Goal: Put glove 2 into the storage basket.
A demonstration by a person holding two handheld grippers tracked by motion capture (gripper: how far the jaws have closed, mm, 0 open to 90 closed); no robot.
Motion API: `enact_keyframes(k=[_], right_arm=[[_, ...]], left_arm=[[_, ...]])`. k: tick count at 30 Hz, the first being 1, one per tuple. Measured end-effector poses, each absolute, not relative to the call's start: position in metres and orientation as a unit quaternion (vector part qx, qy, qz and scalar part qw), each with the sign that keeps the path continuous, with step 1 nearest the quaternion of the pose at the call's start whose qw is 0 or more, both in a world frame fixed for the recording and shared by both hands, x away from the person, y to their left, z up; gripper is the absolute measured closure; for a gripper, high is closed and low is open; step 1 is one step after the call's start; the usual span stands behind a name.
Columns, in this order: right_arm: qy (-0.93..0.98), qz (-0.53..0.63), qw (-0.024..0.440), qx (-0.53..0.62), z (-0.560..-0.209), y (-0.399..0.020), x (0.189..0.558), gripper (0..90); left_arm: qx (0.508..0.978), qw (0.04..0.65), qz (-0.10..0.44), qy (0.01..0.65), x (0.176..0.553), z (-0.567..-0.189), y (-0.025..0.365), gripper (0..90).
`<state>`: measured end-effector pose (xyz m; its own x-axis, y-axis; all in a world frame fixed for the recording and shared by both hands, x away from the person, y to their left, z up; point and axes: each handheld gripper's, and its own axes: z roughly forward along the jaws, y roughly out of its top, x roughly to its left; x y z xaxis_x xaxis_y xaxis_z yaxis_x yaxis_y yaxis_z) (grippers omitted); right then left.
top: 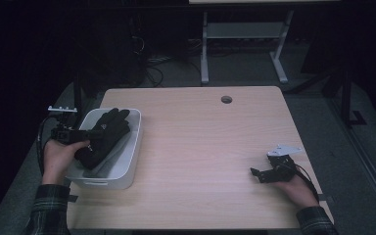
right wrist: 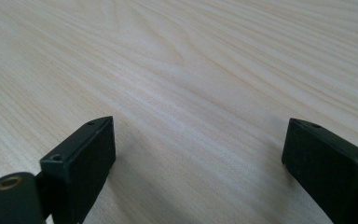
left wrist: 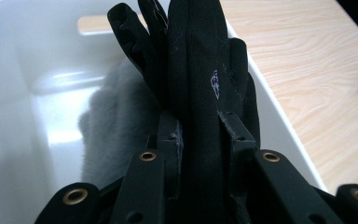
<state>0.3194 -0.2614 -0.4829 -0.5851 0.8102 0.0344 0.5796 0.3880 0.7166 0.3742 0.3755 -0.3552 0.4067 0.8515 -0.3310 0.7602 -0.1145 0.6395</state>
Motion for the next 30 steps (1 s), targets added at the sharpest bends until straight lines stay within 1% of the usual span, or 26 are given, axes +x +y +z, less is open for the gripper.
enact_keyframes(k=[4,6,8,12,16,22,30], right_arm=[[0.817,0.354,0.163,0.426,-0.483,-0.261,0.319,9.2],[0.817,0.354,0.163,0.425,-0.483,-0.261,0.320,9.2],[0.817,0.354,0.163,0.426,-0.483,-0.261,0.319,9.2],[0.816,0.354,0.163,0.426,-0.483,-0.261,0.319,9.2],[0.817,0.354,0.163,0.425,-0.483,-0.261,0.320,9.2],[0.817,0.354,0.163,0.425,-0.483,-0.261,0.320,9.2],[0.817,0.354,0.163,0.425,-0.483,-0.261,0.320,9.2]], left_arm=[[0.740,0.383,0.051,0.550,0.380,-0.370,0.378,70.9],[0.742,0.372,0.065,0.554,0.381,-0.377,0.380,66.9],[0.740,0.366,0.073,0.560,0.382,-0.381,0.382,58.6],[0.753,0.346,0.093,0.552,0.383,-0.384,0.379,37.0],[0.757,0.345,0.110,0.544,0.382,-0.382,0.379,25.9],[0.755,0.353,0.125,0.538,0.381,-0.374,0.381,18.3],[0.762,0.371,0.139,0.513,0.377,-0.357,0.371,16.5]])
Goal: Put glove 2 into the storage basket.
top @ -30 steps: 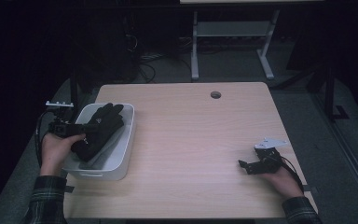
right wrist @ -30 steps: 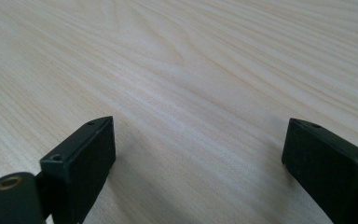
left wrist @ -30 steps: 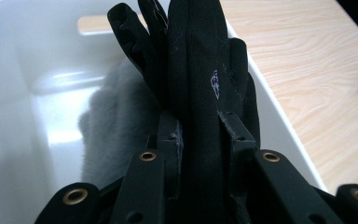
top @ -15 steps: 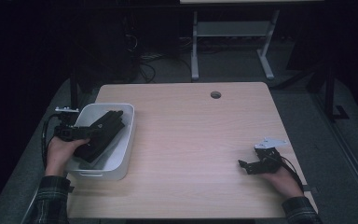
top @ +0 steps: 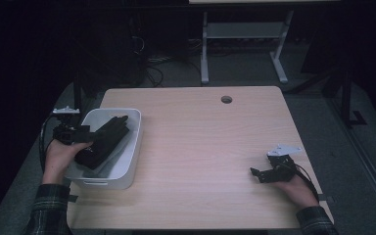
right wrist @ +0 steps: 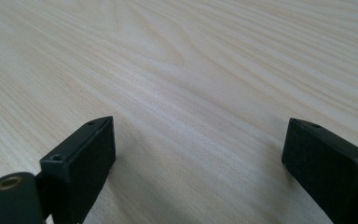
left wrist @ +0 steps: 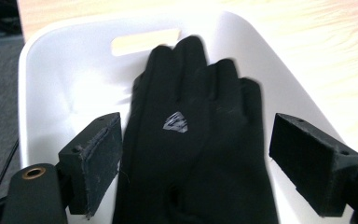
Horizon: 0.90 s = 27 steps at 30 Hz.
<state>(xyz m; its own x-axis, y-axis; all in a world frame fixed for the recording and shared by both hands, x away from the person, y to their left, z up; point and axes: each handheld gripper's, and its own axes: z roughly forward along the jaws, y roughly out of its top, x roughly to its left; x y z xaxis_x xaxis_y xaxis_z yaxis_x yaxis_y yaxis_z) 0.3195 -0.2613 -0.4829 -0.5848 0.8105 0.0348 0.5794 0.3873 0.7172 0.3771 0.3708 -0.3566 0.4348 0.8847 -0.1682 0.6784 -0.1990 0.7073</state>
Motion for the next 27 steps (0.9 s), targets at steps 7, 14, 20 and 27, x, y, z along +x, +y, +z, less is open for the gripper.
enact_keyframes(k=[7,14,20,27], right_arm=[[0.816,0.354,0.163,0.426,-0.483,-0.261,0.319,9.2],[0.817,0.354,0.163,0.426,-0.483,-0.261,0.319,9.2],[0.817,0.354,0.163,0.426,-0.483,-0.261,0.319,9.2],[0.817,0.354,0.163,0.426,-0.483,-0.261,0.319,9.2]], left_arm=[[0.773,0.383,0.139,0.486,0.376,-0.350,0.348,16.4],[0.790,0.395,0.133,0.448,0.375,-0.343,0.319,16.0],[0.798,0.413,0.125,0.421,0.370,-0.338,0.294,16.0],[0.806,0.423,0.119,0.396,0.365,-0.337,0.265,15.5]])
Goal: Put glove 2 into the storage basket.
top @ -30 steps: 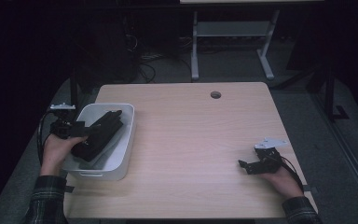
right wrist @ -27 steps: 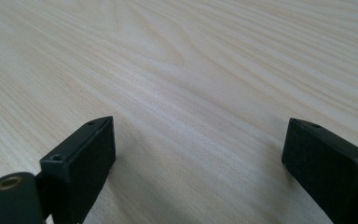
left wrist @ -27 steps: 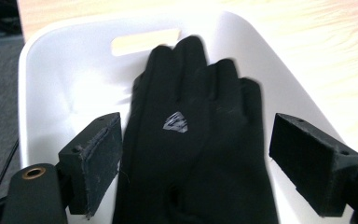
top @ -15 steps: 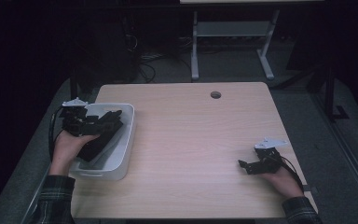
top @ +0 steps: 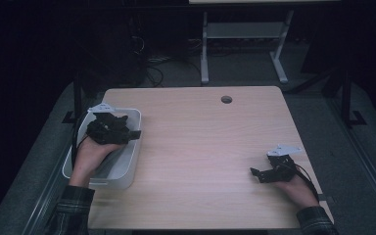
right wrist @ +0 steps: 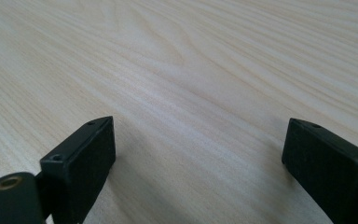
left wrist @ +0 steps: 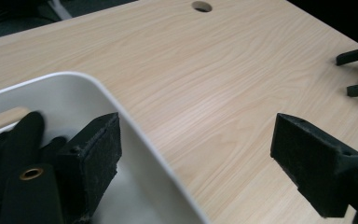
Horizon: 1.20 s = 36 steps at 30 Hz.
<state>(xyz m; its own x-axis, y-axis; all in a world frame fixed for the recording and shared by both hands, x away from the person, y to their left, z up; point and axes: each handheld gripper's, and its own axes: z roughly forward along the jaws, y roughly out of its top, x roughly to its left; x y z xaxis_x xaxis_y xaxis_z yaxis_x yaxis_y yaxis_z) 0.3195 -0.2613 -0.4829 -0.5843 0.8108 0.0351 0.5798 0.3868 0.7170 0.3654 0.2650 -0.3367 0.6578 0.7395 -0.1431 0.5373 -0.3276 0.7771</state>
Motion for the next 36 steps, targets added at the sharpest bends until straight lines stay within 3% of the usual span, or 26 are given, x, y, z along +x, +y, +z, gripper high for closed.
enact_keyframes(k=[36], right_arm=[[0.817,0.354,0.163,0.425,-0.483,-0.261,0.320,9.2]], left_arm=[[0.851,0.426,0.070,0.300,0.340,-0.378,0.161,14.9]])
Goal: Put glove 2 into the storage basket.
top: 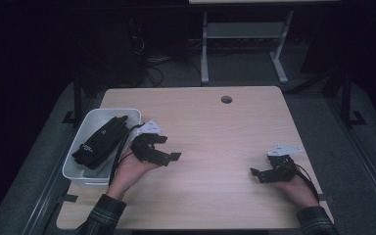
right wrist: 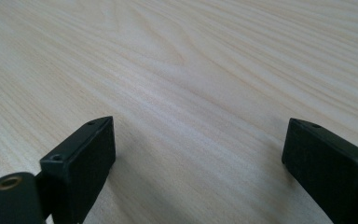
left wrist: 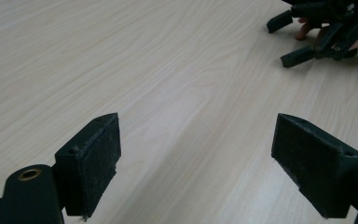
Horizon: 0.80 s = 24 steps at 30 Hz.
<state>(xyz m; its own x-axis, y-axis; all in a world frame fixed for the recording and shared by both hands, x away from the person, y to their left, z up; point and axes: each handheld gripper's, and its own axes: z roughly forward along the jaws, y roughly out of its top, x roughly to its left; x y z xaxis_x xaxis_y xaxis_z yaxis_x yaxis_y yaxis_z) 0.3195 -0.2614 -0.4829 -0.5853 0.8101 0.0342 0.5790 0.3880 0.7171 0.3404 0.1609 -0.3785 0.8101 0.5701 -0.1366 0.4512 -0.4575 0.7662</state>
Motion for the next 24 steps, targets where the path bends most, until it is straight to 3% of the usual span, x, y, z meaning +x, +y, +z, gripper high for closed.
enact_keyframes(k=[24], right_arm=[[0.818,0.355,0.163,0.422,-0.483,-0.261,0.320,9.2]], left_arm=[[0.867,0.415,0.067,0.268,0.328,-0.429,0.125,14.6]])
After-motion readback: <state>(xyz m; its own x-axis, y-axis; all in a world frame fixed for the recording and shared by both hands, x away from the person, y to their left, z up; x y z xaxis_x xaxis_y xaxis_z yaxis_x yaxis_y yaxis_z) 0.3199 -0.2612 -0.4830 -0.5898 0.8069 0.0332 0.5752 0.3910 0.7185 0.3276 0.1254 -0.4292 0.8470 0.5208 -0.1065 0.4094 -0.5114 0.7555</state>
